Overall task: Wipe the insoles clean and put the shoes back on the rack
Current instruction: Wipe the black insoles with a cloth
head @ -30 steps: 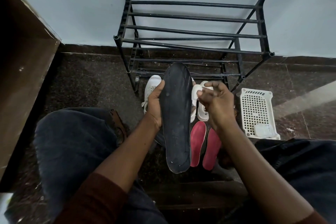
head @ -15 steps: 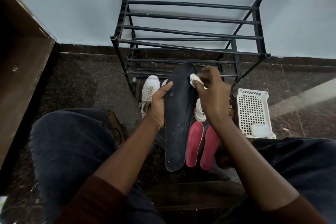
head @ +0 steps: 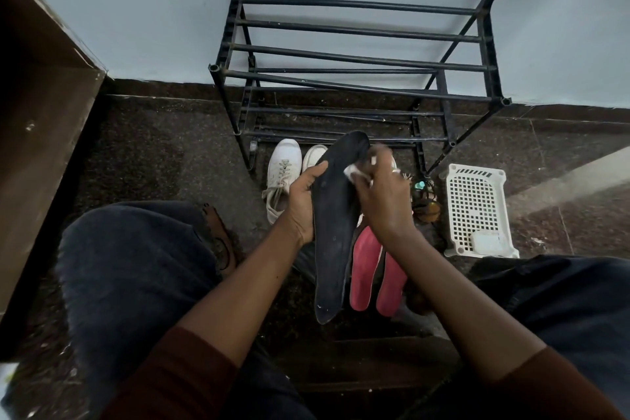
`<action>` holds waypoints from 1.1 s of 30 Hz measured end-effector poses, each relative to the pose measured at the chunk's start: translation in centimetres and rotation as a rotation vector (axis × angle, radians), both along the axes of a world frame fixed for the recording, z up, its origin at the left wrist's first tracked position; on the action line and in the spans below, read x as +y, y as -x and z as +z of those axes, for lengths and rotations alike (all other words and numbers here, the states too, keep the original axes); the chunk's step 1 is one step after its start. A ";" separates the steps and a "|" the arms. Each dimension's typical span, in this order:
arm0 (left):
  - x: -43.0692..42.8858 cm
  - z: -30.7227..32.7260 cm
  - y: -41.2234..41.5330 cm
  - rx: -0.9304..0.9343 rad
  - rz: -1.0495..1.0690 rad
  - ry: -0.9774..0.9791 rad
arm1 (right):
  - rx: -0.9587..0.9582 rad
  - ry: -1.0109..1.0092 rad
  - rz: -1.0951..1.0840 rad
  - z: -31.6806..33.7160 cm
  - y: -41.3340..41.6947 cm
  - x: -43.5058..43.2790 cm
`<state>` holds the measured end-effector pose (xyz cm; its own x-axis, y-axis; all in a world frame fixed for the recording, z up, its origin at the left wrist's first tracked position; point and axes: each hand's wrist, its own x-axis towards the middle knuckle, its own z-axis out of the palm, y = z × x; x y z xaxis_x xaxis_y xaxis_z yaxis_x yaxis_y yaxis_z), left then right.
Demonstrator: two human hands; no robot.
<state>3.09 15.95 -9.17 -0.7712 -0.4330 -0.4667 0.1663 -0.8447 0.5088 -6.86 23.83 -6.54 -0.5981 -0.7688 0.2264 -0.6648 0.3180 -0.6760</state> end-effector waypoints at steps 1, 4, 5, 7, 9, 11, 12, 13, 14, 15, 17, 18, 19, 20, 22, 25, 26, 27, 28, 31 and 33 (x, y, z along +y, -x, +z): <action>0.1 -0.1 0.1 0.001 0.004 -0.005 | -0.016 0.035 -0.075 0.4 0.9 -0.7; 0.4 -0.3 0.3 0.009 -0.014 -0.010 | -0.067 0.115 -0.205 1.2 2.7 -2.1; 0.5 -0.3 0.3 0.016 -0.021 -0.008 | -0.083 0.122 -0.215 1.2 2.8 -2.1; 0.6 -0.5 0.3 0.031 -0.033 -0.008 | -0.069 0.106 -0.190 0.8 2.4 -1.7; 0.8 -0.7 0.2 0.026 -0.034 -0.026 | -0.045 0.098 -0.135 0.2 1.6 -0.9; 0.9 -1.0 0.2 0.009 -0.024 -0.028 | -0.018 0.064 -0.044 -0.4 0.5 0.3; 0.9 -1.1 0.2 -0.003 -0.022 -0.023 | -0.020 0.032 0.022 -0.8 -0.2 1.0; 0.8 -1.2 0.2 -0.017 -0.019 -0.021 | -0.037 -0.009 0.092 -1.2 -1.0 1.7; 0.7 -1.3 0.2 -0.025 -0.011 -0.024 | -0.059 -0.046 0.157 -1.6 -1.8 2.4; 0.5 -1.4 0.2 -0.029 0.003 -0.030 | -0.068 -0.062 0.209 -2.1 -2.6 3.1; 0.5 -1.8 0.1 -0.036 0.022 -0.037 | -0.049 -0.049 0.264 -2.8 -3.4 3.9; 0.5 -1.9 0.1 -0.043 0.011 -0.031 | -0.039 -0.045 0.266 -2.9 -3.2 3.9; 0.7 -1.9 0.1 -0.054 -0.007 -0.022 | -0.033 -0.047 0.245 -2.9 -2.8 3.7; 0.8 -1.9 0.1 -0.061 -0.026 -0.014 | -0.032 -0.046 0.202 -2.9 -2.2 3.3; 0.8 -1.8 0.1 -0.049 -0.042 -0.005 | -0.034 -0.011 0.080 -2.5 -0.5 2.0; 0.6 -1.8 0.2 -0.036 -0.004 0.008 | -0.119 0.026 -0.078 -1.4 1.6 0.0; 0.6 -1.8 0.2 -0.028 -0.006 0.009 | -0.183 0.031 -0.141 -1.0 2.3 -0.5; 0.7 -1.7 0.2 -0.018 -0.017 0.006 | -0.259 0.042 -0.220 -0.6 3.0 -0.8; 0.7 -1.7 0.1 -0.005 -0.036 0.000 | -0.347 0.067 -0.302 -0.2 3.7 -1.0; 0.6 -1.3 -0.2 0.056 -0.107 -0.027 | -0.777 0.259 -0.439 0.8 4.8 -0.6; 0.8 -1.0 -0.4 0.101 -0.138 -0.049 | -1.044 0.314 -0.411 1.0 4.9 0.1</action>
<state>3.49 16.71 -10.15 -0.8659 -0.2985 -0.4014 0.0956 -0.8864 0.4529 -11.72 23.92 -5.52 -0.7972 -0.4716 -0.3769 0.3756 0.1012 -0.9212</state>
